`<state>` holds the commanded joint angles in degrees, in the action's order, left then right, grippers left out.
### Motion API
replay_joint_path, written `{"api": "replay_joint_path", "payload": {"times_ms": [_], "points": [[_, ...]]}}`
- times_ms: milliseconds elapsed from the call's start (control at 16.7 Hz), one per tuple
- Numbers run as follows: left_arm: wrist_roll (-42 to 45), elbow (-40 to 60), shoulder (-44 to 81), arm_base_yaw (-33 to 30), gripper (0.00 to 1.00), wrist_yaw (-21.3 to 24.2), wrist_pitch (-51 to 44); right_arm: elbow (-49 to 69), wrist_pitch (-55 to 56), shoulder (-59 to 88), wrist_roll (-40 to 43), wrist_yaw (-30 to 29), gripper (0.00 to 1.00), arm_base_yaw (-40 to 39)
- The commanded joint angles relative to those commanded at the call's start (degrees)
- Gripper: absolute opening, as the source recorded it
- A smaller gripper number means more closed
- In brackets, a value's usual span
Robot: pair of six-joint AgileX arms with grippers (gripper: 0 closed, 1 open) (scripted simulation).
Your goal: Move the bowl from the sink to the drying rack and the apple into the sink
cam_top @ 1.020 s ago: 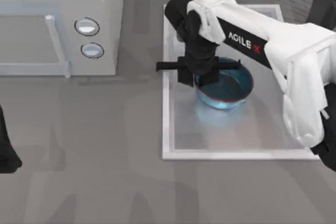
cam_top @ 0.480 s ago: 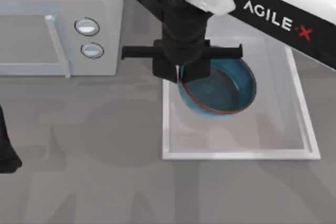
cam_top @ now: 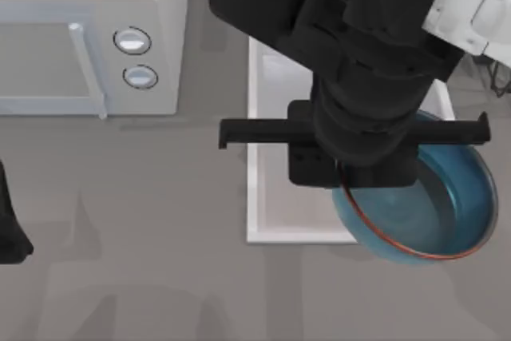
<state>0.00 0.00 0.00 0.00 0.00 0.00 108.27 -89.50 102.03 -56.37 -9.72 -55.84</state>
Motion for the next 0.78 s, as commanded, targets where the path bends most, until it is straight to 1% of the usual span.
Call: {"api": "replay_joint_path", "payload": {"times_ms": [480,600,780], "points": [[0.0,0.0,0.0,0.0,1.00,0.0,0.0,-0.9,0.0,-1.3,-0.4,0.2,0.00,0.1],[0.0,0.0,0.0,0.0,1.00,0.0,0.0,-2.1,3.1,-2.6,1.3,1.7,0.00,2.6],[0.0,0.0,0.0,0.0,1.00,0.0,0.0,-6.8,12.2,-7.3,6.9,6.1,0.00,10.2]]}}
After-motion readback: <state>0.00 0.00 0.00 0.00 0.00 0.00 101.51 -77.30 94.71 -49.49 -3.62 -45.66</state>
